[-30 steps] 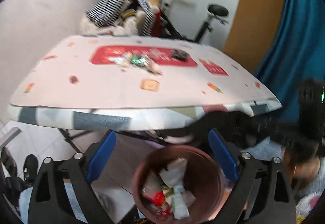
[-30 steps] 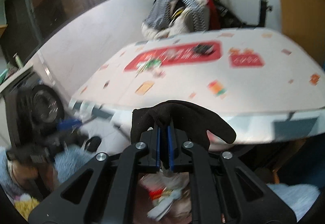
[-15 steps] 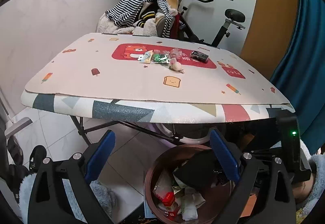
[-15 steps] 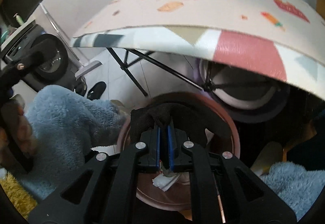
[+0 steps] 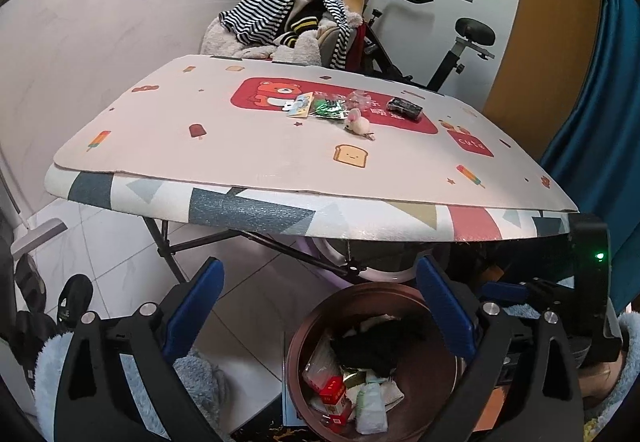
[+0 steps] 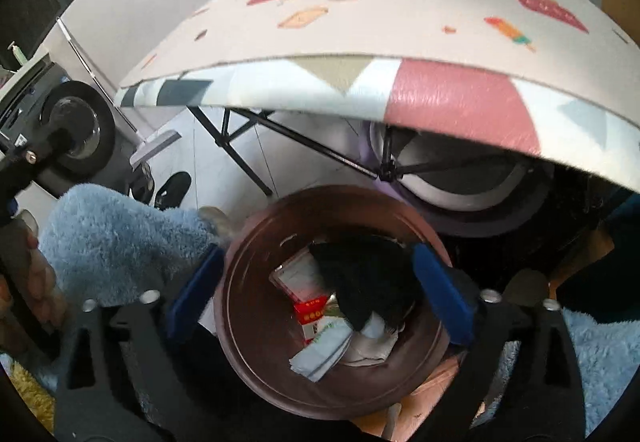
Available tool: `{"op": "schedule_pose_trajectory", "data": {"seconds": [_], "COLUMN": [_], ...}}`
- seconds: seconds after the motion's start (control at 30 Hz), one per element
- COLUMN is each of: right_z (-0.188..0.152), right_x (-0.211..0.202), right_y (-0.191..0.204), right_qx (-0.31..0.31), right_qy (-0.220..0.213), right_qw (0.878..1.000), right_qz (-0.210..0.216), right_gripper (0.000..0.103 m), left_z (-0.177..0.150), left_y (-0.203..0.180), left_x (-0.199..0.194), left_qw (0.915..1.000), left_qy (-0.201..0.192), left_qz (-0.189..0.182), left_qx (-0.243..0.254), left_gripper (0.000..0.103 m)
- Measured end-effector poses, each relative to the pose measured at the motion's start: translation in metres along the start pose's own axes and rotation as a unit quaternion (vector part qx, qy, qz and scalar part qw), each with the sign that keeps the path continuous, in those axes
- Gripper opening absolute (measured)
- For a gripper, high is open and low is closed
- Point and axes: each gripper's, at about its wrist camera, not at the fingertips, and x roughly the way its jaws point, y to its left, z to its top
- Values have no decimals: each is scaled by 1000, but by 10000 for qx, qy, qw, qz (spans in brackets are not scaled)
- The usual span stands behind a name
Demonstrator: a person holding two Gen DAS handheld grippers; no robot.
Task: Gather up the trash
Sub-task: 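Raise both tools back over the table, then reach the right tool to the black Face packet while the left tool reaches the green wrapper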
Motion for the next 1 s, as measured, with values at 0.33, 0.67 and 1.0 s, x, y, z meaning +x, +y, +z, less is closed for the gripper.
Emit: {"op": "schedule_pose_trajectory", "data": {"seconds": [0.33, 0.67, 1.0], "right_z": [15, 49, 105], "right_x": [-25, -42, -60], "right_y": [-18, -38, -53], "right_qx": [368, 264, -294], "right_qy": [-550, -770, -1009], "right_qw": [9974, 9957, 9930], "right_qz": [-270, -435, -530], "right_gripper": [97, 97, 97], "left_z": [11, 51, 107], "left_y": [4, 5, 1], "left_x": [1, 4, 21], "left_qw": [9997, 9978, 9957], "left_qy": [-93, -511, -765], "left_qz": [206, 369, 269], "left_qx": [1, 206, 442], "left_gripper": [97, 97, 97]}}
